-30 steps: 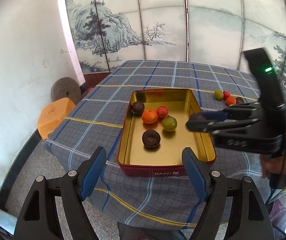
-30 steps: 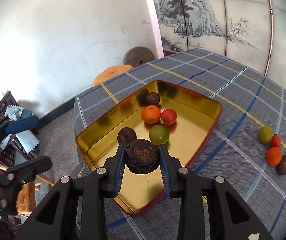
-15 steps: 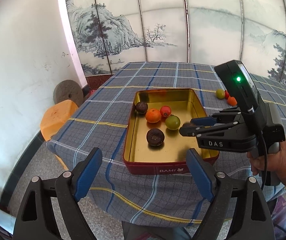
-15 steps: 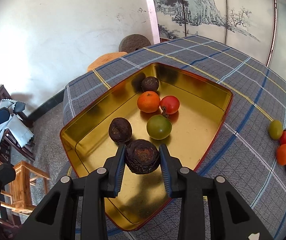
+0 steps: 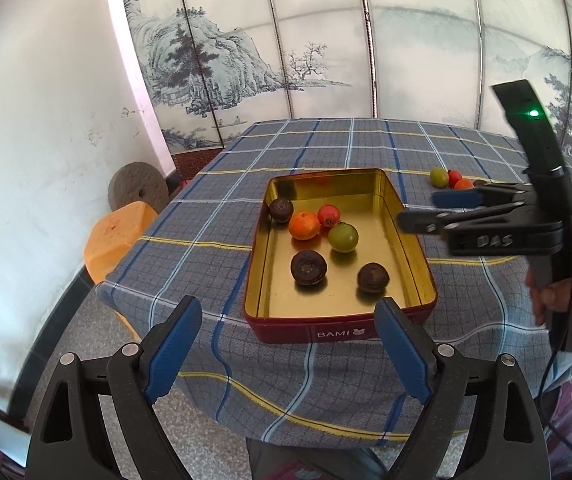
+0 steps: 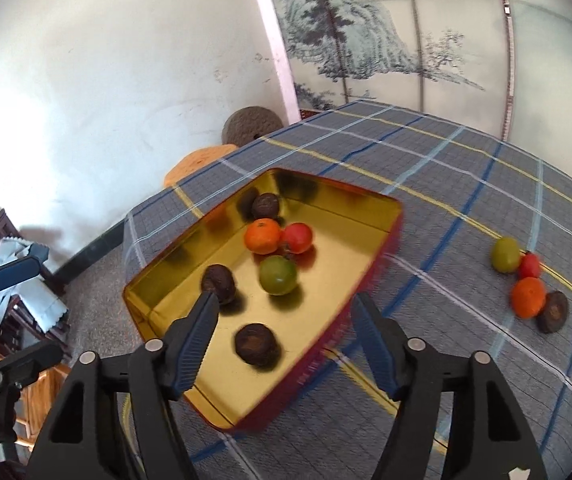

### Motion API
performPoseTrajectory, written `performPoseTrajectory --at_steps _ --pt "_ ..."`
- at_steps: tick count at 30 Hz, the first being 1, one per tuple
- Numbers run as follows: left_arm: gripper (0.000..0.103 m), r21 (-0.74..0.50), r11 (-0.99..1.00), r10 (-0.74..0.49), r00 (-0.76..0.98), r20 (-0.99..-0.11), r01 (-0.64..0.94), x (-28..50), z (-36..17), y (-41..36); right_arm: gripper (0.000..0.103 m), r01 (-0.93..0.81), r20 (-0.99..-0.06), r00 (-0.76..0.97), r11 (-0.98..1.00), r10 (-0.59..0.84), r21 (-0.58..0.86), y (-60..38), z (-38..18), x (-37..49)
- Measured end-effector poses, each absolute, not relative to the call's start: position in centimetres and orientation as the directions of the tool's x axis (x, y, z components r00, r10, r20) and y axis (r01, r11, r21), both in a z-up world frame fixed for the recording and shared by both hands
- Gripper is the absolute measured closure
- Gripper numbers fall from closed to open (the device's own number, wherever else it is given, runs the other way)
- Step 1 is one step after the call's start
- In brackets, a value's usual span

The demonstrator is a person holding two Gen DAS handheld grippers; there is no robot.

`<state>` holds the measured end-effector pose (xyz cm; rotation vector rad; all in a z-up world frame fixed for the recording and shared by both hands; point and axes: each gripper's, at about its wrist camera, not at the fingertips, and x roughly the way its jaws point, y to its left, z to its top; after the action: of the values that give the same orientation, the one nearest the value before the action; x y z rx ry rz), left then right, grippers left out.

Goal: Organize fruits
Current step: 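Grasp the yellow-green lime with the left gripper while the right gripper moves to the fruits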

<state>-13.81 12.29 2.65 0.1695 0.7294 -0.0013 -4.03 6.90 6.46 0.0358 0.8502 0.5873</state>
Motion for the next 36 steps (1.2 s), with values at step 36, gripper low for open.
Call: performPoseTrajectory --at_steps 36 --pt "0.015 -0.067 0.925 -0.271 0.525 -0.807 0.375 5.5 1.2 -4.6 0.000 0.222 -0.858 0.502 0.975 -0.110 0.005 -25.9 -2.0 -3.4"
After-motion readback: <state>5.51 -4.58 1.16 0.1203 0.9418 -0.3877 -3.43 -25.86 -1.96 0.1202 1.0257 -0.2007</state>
